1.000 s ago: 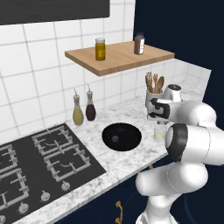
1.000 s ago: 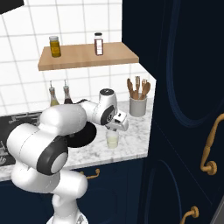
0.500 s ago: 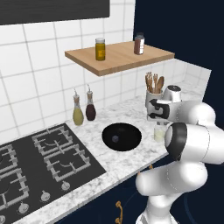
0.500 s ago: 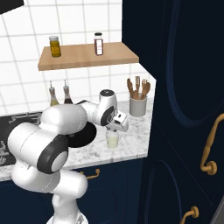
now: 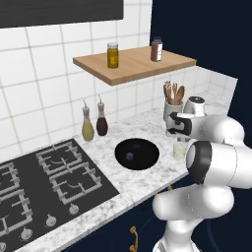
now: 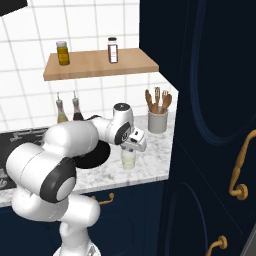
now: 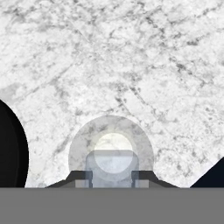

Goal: Grab a lemon wedge from the fridge and one ice cube from the ice bowl, and put them in the glass of lemonade.

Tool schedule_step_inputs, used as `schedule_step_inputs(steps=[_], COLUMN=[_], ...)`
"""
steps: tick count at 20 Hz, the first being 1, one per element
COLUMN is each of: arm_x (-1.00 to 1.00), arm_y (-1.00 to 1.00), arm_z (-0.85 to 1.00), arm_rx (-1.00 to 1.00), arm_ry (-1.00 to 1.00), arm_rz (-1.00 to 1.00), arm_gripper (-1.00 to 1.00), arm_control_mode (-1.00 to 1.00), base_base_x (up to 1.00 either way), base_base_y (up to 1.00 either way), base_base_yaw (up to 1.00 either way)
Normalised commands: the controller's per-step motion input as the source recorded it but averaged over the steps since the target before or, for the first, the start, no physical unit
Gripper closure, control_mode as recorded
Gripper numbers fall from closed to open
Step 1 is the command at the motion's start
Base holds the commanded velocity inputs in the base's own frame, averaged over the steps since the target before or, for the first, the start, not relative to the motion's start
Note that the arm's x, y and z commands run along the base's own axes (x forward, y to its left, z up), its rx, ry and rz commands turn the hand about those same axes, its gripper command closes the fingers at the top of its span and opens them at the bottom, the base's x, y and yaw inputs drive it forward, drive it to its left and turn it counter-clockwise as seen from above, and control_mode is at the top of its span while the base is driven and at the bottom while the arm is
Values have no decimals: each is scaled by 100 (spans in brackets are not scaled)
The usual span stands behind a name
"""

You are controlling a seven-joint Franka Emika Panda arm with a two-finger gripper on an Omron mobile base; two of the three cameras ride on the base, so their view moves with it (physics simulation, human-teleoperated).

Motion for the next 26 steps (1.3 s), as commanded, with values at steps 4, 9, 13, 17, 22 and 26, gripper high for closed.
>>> schedule_step_inputs(steps=[4, 9, 13, 17, 22, 26], arm_x=[4, 0, 0, 0, -2, -18], arm_y=[0, 0, 0, 0, 0, 0], arm_z=[-12, -1, 0, 0, 0, 0], arm_rx=[0, 0, 0, 0, 0, 0], arm_ry=[0, 0, 0, 0, 0, -1], arm_rz=[0, 0, 0, 0, 0, 0], arm_gripper=[100, 100, -100, -100, -100, -100], arm_control_mode=[-100, -100, -100, -100, -100, -100], base_base_x=[0, 0, 0, 0, 0, 0], base_base_y=[0, 0, 0, 0, 0, 0], base_base_yaw=[0, 0, 0, 0, 0, 0])
